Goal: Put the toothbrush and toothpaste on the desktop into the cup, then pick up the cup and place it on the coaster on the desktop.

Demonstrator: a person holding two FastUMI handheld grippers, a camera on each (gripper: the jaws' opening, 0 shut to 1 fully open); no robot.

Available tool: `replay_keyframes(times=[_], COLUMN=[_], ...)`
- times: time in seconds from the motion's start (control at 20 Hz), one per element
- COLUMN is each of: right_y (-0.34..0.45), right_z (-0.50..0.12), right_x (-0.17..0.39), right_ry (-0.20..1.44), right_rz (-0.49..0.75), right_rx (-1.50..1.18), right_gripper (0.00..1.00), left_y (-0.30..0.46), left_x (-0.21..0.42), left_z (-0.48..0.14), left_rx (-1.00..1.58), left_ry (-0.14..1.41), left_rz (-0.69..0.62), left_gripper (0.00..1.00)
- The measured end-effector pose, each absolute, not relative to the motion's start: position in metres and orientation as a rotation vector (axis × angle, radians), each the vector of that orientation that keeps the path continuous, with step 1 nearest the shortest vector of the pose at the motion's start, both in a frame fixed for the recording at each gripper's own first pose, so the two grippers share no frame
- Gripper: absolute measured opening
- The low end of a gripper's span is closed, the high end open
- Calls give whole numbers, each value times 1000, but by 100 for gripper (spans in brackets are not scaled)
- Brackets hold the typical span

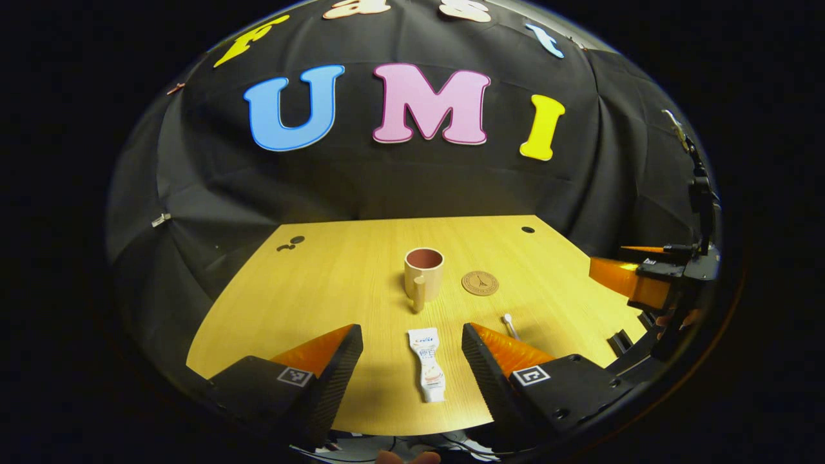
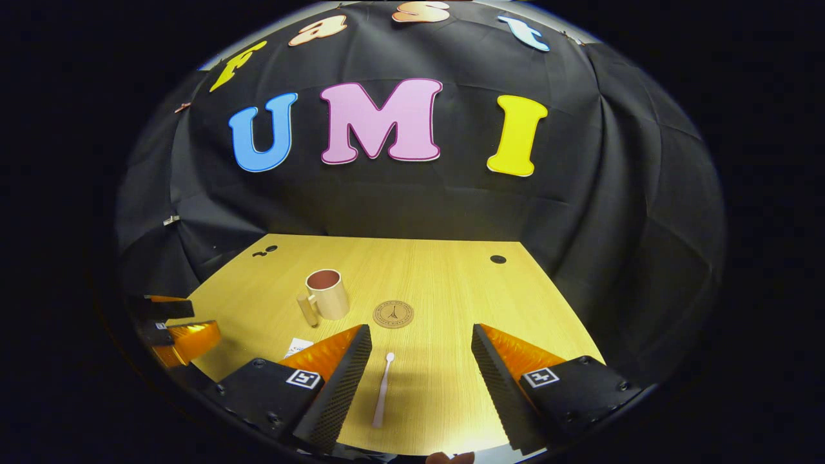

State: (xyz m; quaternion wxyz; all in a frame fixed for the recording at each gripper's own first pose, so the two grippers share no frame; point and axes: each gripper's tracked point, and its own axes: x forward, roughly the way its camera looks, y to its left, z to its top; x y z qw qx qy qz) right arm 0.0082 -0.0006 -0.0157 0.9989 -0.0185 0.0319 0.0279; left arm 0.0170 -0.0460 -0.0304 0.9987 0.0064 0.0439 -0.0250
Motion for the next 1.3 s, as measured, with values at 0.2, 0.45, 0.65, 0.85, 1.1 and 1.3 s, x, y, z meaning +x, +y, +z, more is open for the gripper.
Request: replay_keyframes(times=[0.2,0.45,0.65,0.85,1.1,1.3], right_y=[-6,-33,-54,-70,-83,-82], right_z=[-25,-32,-36,-42,-48,-48], right_x=[17,32,39,44,49,51], right_ry=[79,108,124,147,168,174], right_rz=[76,57,41,27,18,17], right_rx=[-30,0,2,17,23,23], right_gripper=[96,97,97,97,97,96], left_y=[-57,-80,-80,-68,-68,-75], left_x=[47,86,111,131,146,150], left_z=[-58,-93,-122,-154,-173,-175], left_rx=[34,60,60,71,79,62], left_ry=[180,308,424,529,611,623], left_rz=[-49,-74,-42,5,10,-19], left_gripper=[96,96,92,91,81,71])
